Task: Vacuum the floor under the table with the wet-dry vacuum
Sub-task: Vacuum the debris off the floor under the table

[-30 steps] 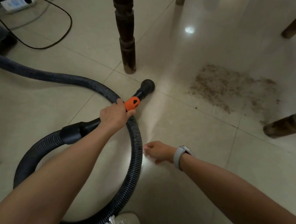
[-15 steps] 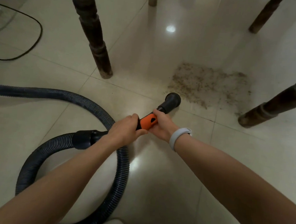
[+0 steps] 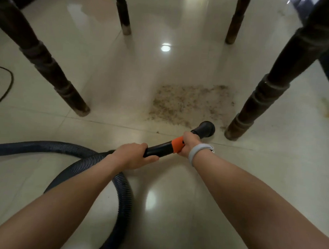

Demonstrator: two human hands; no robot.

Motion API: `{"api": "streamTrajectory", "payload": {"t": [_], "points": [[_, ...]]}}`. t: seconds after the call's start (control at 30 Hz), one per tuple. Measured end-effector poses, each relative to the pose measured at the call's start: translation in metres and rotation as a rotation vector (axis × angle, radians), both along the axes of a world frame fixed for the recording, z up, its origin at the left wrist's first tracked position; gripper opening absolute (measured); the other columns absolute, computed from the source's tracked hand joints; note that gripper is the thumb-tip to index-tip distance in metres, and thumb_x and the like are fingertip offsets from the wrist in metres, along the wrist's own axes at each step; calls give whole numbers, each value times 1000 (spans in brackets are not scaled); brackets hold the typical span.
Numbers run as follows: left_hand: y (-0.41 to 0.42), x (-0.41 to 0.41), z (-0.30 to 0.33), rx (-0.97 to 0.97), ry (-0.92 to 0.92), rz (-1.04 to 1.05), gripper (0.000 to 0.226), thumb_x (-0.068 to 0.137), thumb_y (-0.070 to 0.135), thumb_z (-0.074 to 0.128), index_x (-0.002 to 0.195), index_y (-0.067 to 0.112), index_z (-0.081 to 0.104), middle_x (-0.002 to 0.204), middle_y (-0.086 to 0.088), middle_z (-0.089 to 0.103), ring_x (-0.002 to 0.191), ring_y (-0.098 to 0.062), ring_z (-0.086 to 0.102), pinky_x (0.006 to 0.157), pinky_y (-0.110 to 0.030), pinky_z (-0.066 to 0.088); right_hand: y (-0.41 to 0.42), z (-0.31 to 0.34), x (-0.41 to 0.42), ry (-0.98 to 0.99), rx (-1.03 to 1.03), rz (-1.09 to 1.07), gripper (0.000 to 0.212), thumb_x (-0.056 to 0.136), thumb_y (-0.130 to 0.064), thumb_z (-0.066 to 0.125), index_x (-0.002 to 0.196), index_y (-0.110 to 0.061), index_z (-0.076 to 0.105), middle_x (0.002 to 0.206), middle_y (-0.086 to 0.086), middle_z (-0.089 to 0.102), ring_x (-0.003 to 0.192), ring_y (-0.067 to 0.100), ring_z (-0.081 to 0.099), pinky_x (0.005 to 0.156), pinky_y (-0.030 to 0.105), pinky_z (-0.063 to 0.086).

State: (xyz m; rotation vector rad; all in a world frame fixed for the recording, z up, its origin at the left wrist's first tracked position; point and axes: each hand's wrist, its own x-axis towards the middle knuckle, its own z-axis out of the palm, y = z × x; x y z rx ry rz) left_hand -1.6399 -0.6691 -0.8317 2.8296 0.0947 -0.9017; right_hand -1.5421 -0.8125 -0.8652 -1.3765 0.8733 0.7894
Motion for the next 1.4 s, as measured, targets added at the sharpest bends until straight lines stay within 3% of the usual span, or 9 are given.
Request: {"api": "streamTrajectory", "payload": {"t": [0.07,0.17,0.3,0.53,0.73,0.87,1.03,1.23,1.4], "points": [[-20,7,0,22,-2,-31,45,93,58,38,110,16,46,83,2,49,74,-17,49,63,-28,37,-17,-4,7,-3,-43,-37,37,90,-15,48,126,-11,42,113,11,50,98,31,54,93,48,48],[-38,14,5,82,22,-50,47,92,59,37,110,16,45,76,5,46,73,-16,49,63,-28,37,-30,-10,6,-17,-44,-58,36,91,-19,48,125,-8,45,109,12,51,97,30,54,94,47,49],[-40,22,20,165,65,-94,44,92,61,36,105,19,43,73,6,44,73,-17,50,62,-29,37,-37,-11,4,-6,69,-73,33,96,-21,46,126,-8,42,107,13,50,102,31,55,95,47,48],[-56,35,23,136,-16,-134,41,92,62,34,95,21,38,70,8,42,69,-17,48,62,-30,36,-48,-7,22,-29,119,-145,49,94,-34,51,134,-8,40,120,13,53,107,32,56,97,48,47],[-56,42,5,58,-48,-186,42,93,60,33,99,19,42,74,7,46,68,-17,49,60,-28,35,-59,-15,19,71,348,-300,39,89,-19,62,120,-11,41,116,15,52,101,32,56,93,48,48],[-42,44,-5,2,-47,-180,41,93,59,33,98,20,41,78,4,48,70,-17,48,60,-30,33,-42,-18,10,76,324,-262,35,90,-19,60,118,-10,41,106,13,51,90,29,54,82,44,49],[-29,40,-19,-46,-71,-176,47,93,60,33,104,15,45,79,3,50,68,-17,49,62,-29,37,-26,-15,5,43,208,-192,18,95,-22,53,102,-10,42,96,13,50,97,29,53,83,46,50],[-25,34,-19,1,-159,-183,51,92,63,30,105,16,45,79,3,52,67,-15,51,60,-28,38,-21,0,2,31,81,-27,14,98,-26,47,97,-12,42,106,14,51,103,31,56,79,42,52],[-4,24,-19,6,-195,-141,45,92,62,30,96,19,40,79,4,50,68,-17,49,61,-28,36,-3,9,-7,-5,82,52,17,98,-26,49,88,-15,42,100,12,53,112,31,57,79,41,53]]}}
